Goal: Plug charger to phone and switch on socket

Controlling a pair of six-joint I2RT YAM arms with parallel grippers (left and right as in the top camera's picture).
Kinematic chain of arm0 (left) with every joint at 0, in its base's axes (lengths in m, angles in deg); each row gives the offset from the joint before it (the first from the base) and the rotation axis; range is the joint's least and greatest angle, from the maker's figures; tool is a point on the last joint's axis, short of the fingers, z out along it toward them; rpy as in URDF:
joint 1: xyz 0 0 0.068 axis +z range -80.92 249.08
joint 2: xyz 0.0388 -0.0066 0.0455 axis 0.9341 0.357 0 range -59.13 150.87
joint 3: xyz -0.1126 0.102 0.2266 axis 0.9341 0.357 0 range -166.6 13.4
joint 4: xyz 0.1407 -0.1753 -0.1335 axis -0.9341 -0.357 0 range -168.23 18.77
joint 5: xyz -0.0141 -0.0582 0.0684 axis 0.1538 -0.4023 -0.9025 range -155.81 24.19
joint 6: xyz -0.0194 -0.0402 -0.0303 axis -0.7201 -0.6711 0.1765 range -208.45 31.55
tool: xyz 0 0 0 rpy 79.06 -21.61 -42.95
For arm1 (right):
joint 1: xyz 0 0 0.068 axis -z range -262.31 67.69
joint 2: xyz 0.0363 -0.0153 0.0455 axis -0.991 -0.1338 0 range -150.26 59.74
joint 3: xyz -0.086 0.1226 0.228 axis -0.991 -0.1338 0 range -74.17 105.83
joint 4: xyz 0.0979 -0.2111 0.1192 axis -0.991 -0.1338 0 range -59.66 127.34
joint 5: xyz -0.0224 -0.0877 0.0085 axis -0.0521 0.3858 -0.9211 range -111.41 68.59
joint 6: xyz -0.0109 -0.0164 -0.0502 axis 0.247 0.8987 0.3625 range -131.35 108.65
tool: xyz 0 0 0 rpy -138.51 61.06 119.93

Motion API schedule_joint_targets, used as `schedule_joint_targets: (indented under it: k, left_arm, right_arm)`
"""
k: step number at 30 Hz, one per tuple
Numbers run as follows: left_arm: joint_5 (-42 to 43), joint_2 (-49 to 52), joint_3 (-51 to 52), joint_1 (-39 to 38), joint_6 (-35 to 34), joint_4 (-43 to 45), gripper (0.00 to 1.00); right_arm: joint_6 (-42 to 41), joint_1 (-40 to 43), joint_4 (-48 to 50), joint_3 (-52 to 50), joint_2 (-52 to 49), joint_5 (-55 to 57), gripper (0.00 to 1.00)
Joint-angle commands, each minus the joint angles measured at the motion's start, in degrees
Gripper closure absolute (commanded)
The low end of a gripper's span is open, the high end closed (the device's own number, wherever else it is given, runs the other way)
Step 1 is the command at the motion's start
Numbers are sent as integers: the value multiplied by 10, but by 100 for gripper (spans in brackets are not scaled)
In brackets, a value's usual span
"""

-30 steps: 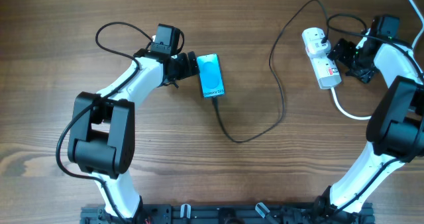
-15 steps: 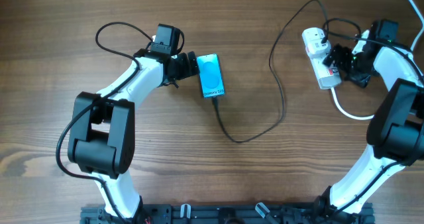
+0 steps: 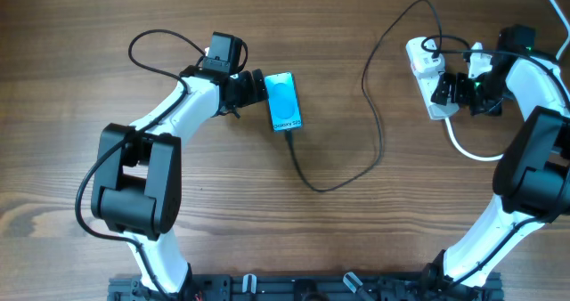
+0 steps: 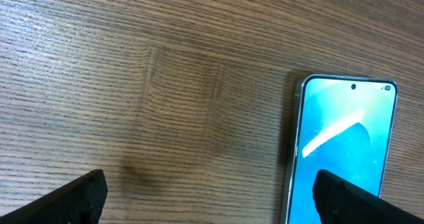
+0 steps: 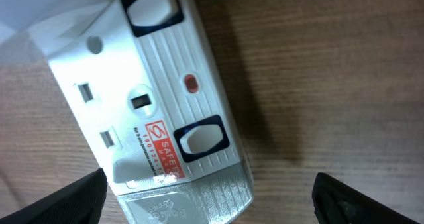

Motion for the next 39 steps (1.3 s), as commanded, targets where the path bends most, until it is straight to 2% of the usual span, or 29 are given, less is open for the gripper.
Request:
schedule_joint_targets:
  k: [1,8,14,19,23,28,32,36,39]
  left_arm:
    - [-8,6,2,-1,2,2,0]
    - [-8,6,2,-1,2,2,0]
    - [-8,6,2,-1,2,2,0]
    - [-8,6,2,-1,2,2,0]
    - [-8,6,2,-1,2,2,0]
    - [-8,6,2,-1,2,2,0]
    - [-8,6,2,-1,2,2,0]
    - [-8,6,2,-1,2,2,0]
    - [-8,6,2,-1,2,2,0]
  right_arm:
    - [89,-10,11,-16,-3,-10,0]
    - [116,-37,32,-25,-3,-10,0]
    - [113,-59,46,-25,-3,55,0]
    - [111,-59,47,-25,-6,62,6]
    - [112,-59,50,-25,-12,69,0]
    - [111,-59,49,-25,-20,76,1]
    - [106,-59,47,-25,-21,77,9]
    - [73,-59,47,-25,-21,77,12]
    - [33,-59,47,-25,-21,77,18]
